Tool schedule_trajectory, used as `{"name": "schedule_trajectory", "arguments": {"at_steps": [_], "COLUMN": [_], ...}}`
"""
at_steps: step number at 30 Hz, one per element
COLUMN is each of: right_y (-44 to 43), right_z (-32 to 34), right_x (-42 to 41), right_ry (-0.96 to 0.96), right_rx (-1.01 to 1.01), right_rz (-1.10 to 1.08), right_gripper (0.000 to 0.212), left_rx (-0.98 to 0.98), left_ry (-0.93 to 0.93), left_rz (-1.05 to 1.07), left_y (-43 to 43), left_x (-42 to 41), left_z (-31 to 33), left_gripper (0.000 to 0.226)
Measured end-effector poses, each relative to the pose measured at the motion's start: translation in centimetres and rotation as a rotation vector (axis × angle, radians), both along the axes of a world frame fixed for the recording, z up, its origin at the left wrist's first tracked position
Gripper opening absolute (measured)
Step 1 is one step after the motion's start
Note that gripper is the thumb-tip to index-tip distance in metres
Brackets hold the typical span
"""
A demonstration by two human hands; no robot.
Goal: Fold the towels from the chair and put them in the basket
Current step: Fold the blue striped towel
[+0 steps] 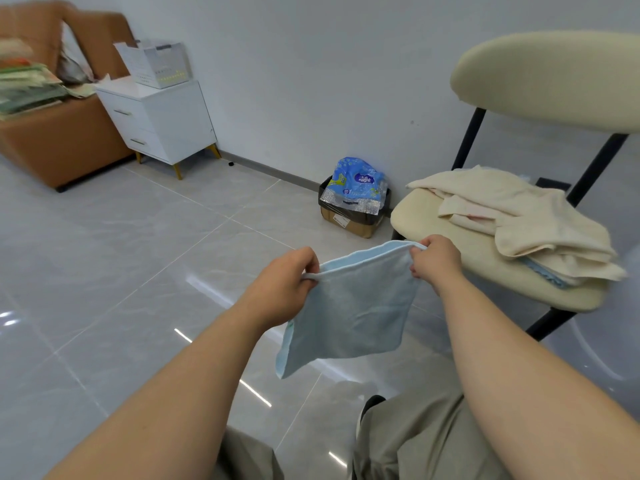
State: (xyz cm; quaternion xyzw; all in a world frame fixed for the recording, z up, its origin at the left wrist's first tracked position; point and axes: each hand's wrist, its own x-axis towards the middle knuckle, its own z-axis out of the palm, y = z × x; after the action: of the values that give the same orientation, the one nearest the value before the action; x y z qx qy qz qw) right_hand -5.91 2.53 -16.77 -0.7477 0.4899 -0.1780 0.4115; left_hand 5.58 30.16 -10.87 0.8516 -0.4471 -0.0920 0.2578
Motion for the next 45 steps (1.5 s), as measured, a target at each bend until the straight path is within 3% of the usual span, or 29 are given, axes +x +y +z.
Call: {"name": "schedule_trajectory", "arguments": {"at_steps": [4, 7, 11, 18, 27, 30, 34, 45], "right_y": [0.5, 0.5, 1.2, 1.3, 1.3, 1.2, 1.2, 1.3], "right_z": [0.5, 0.6, 1.3, 1.5, 1.5, 1.5, 1.6, 1.6], "right_x": [0.0, 0.0, 0.1, 0.4, 0.2, 0.3, 0.3, 0.3], "right_ry": [0.003, -0.001, 0.017, 0.040, 0.006, 0.000, 0.008, 0.026], "right_rx": [-0.002, -0.017, -0.078, -0.166, -0.183, -0.181, -0.180, -0.221], "right_rz": [-0.022, -0.031, -0.017, 0.021, 0.019, 0.012, 0.014, 0.072], "right_gripper": [0.013, 0.012, 0.014, 0.016, 0.014, 0.014, 0.016, 0.014], "left_rx": [-0.020, 0.017, 0.258, 0.443, 0.425, 0.367, 0.368, 0.404], "left_ry": [0.053, 0.082, -0.088, -0.119, -0.163, -0.147, -0.157, -0.232], "left_rz": [-0.018, -0.018, -0.044, -0.023, -0.131, -0.139, -0.151, -0.032], "left_y": [0.0, 0.1, 0.0, 0.0, 0.0, 0.1, 0.0, 0.2], "left_x": [-0.2, -0.1, 0.4, 0.3, 0.1, 0.2, 0.3, 1.2], "left_z": [0.0, -0.1, -0.3, -0.5, -0.5, -0.7, -1.0, -1.5], "left_gripper": [0.016, 0.036, 0.015, 0.017, 0.029, 0.011, 0.009, 0.019]}}
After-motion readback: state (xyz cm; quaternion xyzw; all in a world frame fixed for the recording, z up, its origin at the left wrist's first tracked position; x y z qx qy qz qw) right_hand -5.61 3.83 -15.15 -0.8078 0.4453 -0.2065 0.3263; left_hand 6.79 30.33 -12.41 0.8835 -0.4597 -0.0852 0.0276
